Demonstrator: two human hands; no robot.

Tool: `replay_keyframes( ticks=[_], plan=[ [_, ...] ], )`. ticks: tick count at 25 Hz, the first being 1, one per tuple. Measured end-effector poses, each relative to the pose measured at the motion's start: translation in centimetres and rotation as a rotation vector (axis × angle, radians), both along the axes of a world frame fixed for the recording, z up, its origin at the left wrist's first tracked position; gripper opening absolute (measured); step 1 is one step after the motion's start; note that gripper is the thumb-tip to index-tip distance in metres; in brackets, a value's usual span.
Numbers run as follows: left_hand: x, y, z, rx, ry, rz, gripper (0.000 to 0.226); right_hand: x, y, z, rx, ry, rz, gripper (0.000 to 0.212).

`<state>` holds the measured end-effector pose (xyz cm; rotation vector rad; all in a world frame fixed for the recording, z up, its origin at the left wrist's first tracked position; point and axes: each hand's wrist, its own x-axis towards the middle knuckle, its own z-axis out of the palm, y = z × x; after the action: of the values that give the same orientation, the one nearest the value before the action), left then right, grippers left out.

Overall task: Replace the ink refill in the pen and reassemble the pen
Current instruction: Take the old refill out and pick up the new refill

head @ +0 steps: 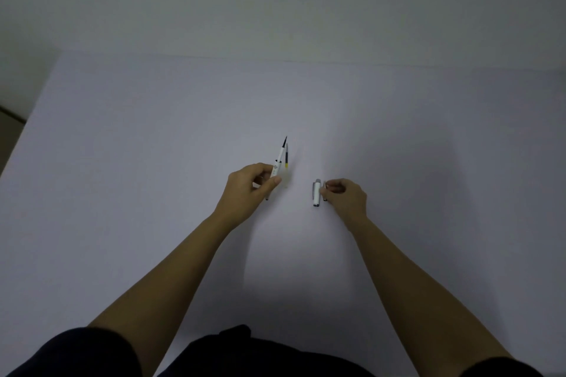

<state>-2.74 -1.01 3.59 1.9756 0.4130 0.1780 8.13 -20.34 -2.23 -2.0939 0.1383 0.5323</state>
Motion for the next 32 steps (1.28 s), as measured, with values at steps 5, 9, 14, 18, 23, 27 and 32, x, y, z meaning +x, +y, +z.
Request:
replay_keyframes(
  ticks=[5, 9, 14, 18, 23, 27, 32],
  plan=[
    [-0.2, 0.0, -0.3, -0.011, 0.003, 0.009, 0.007, -0.1, 0.0, -0.1, -0.019, -0.002, 0.001, 0.019],
    [-0.2, -0.2, -0.1, -0.013, -0.011, 0.004, 0.005, -0.1, 0.2, 1.0, -0.075, -0.033, 0.005, 0.025],
    [0.3, -0.5, 0.2, 0.005, -0.018, -0.004, 0.004, 0.3, 3.3, 5.7, 0.175, -0.256, 0.149, 0.017],
    [0.6, -0.9, 0.0, 0.043, -0.010, -0.035, 0.010, 0.2, 5.7, 8.0, 0.318, -0.210, 0.342, 0.022],
    [-0.2, -0.3, -0.9, 0.073, 0.047, -0.046, 0.009, 2.7, 7.3, 8.8, 0.470, -0.138, 0.169, 0.022],
    [0.2, 3.0, -2.7, 0.073, 0.112, 0.046, 0.002, 6.4, 10.8, 5.8, 0.369, -0.143, 0.116, 0.022],
    [0.7, 3.6, -2.6, 0.077, 0.085, 0.046, 0.007, 6.3, 9.4, 2.3, 0.027, -0.196, 0.216, 0.024]
  ],
)
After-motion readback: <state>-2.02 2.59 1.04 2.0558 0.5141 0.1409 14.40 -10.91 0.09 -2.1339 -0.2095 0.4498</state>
